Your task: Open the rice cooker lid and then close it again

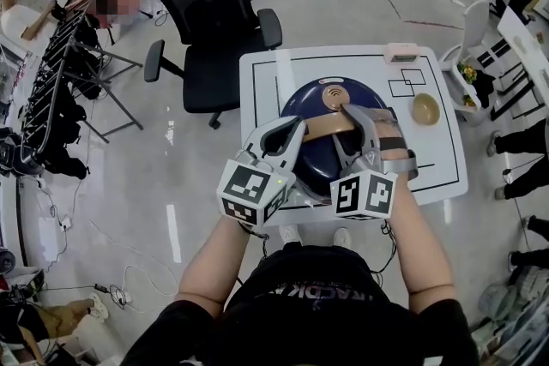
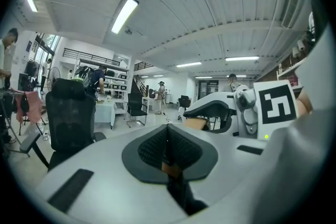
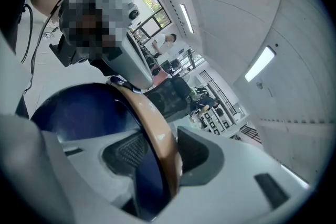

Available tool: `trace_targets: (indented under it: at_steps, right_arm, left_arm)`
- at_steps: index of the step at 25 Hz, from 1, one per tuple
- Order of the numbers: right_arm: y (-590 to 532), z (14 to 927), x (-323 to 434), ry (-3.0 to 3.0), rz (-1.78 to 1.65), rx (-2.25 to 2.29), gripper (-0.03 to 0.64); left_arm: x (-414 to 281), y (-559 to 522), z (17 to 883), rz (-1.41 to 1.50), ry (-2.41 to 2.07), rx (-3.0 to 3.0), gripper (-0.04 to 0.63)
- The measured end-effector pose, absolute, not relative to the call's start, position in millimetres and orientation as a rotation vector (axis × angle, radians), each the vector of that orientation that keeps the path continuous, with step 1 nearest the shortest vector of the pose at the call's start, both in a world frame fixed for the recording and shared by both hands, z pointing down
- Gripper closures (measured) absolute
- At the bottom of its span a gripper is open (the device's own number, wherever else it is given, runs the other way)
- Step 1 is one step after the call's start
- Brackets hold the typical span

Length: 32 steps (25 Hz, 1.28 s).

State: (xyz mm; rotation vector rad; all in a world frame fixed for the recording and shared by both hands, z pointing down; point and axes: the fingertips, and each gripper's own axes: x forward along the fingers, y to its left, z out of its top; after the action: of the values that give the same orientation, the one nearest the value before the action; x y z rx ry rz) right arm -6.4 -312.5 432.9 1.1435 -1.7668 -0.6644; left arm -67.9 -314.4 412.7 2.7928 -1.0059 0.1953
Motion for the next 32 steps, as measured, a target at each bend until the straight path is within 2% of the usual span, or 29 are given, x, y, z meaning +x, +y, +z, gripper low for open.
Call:
trace_targets:
  at_steps: [11, 16, 26, 29, 31, 32]
  right_arm:
    - [-311, 432, -8, -1.731, -0.727, 1.113, 0.448]
    - [-307, 432, -7, -1.744, -0.751, 1.097, 0.443]
    - [-276, 406, 15, -2.041, -0.613, 1.195, 0.446]
    - [-260, 382, 31, -2.299, -0.465, 1.29, 0.493]
    - [-248, 368, 46, -2.508, -0.282, 1.363, 0.615]
    - [-242, 362, 53, -2.602, -0.18, 1.385, 0.615]
  left_arm:
    - [-70, -314, 411, 0.192, -1.021, 2.782, 0.592]
    - [-68, -312, 405, 0.172, -1.043, 2.783, 0.522]
    - [-60, -290, 376, 0.058, -1.162, 2.78, 0.502]
    - [-52, -274, 370, 0.041, -1.201, 2.774, 0.502]
    - [-46, -261, 367, 0.032, -1.229, 2.769, 0.502]
    - [-42, -255, 365, 0.028, -1.242, 2.767, 0.503]
